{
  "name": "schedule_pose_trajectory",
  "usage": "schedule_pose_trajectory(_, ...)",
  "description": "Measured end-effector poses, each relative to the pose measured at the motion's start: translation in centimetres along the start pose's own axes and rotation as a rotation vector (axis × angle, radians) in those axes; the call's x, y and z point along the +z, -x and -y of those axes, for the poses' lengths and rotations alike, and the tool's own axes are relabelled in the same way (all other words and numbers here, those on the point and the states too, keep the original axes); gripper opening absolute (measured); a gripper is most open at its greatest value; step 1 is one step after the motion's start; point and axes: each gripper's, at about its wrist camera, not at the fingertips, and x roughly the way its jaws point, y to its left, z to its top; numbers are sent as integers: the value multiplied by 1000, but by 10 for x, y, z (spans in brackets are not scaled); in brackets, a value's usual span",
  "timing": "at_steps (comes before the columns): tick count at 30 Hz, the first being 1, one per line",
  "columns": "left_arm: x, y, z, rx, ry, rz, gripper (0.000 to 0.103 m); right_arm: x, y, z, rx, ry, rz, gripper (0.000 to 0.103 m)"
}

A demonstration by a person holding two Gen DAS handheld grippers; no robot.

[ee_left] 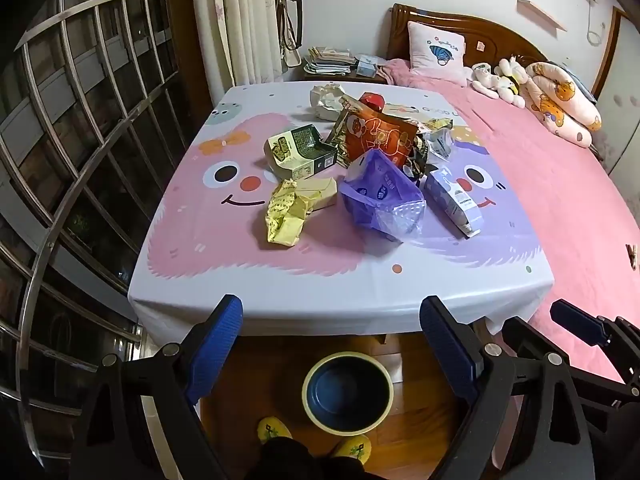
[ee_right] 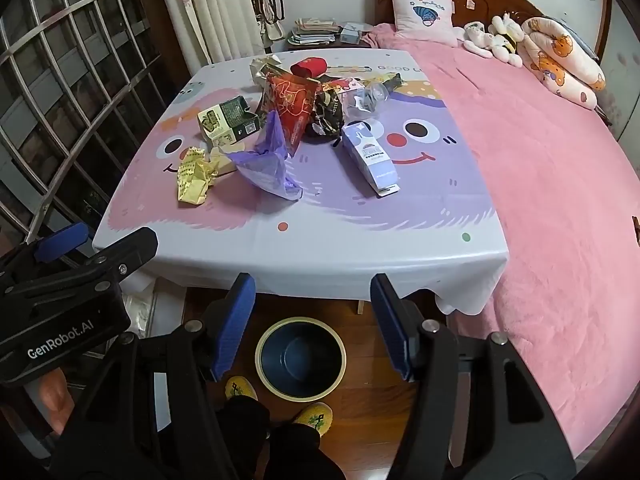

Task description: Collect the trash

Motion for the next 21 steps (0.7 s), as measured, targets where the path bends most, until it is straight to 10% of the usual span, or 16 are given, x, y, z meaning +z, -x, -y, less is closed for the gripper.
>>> schedule_pose_trajectory(21,-11,18,3,-31,-36,41,92,-8,5,-6,11,4,6,57)
